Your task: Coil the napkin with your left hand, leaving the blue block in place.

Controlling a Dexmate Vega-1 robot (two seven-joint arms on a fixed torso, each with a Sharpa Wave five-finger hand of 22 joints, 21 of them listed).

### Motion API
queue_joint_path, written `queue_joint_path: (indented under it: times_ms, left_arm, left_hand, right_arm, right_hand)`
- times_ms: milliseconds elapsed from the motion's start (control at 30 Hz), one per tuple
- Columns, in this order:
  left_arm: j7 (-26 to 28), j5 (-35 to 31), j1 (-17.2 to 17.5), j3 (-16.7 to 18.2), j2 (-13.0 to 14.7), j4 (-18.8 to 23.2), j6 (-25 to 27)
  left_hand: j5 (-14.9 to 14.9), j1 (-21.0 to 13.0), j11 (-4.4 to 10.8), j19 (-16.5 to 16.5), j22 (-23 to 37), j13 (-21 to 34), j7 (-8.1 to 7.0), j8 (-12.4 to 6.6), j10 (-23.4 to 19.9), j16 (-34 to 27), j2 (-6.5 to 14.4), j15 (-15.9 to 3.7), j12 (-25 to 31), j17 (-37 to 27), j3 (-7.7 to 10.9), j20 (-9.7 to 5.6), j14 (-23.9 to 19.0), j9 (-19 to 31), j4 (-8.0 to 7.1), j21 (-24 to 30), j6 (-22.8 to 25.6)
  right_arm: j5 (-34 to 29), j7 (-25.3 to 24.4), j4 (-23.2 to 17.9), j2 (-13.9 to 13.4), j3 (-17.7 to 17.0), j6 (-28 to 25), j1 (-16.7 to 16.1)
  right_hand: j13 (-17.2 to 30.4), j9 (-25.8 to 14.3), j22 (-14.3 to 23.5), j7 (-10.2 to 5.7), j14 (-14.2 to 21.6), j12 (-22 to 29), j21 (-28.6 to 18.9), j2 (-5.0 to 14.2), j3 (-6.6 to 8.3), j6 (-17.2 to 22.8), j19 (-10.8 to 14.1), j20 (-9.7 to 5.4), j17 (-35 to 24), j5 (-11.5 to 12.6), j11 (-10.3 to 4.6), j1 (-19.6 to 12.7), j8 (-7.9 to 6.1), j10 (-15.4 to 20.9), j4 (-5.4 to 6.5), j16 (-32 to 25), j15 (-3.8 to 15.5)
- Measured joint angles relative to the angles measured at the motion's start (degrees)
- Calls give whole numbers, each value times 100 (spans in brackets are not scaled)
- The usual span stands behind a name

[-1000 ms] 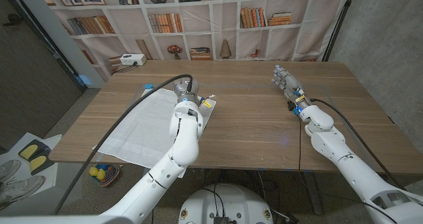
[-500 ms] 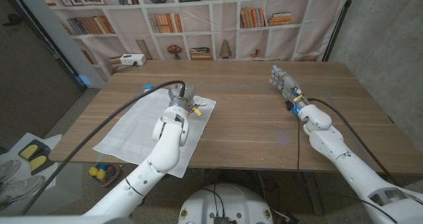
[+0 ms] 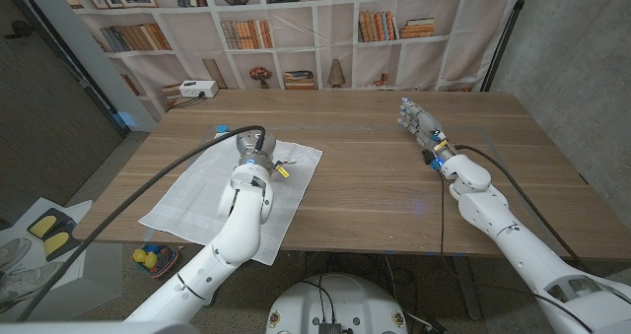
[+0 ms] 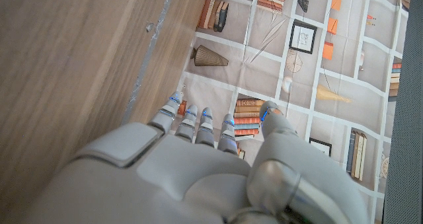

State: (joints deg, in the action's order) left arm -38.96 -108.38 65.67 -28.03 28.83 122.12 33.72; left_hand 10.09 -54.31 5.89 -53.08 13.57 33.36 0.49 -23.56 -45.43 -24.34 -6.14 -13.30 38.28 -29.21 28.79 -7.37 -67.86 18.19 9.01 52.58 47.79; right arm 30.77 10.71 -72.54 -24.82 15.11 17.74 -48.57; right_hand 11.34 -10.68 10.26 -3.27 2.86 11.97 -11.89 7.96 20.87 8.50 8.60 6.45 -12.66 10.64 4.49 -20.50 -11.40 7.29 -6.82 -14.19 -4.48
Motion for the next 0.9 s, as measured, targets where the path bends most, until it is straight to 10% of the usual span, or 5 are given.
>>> queue_joint_path:
  times_ms: [900]
  left_arm:
    - [-343,549,-406,22,255,-830,188]
  left_hand:
    - [-21,38,17,390,-54,-12,-19,-24,-30,150,38,-21,-71,11,-32,103,-22,-27,-15,172,26]
  right_arm:
    - [-27,-113,-148,-44,-8,-89,-105]
  right_hand:
    - [-1,0,0,0,1,0,0,0,0,0,0,0,1,0,0,0,0,0,0,0,2]
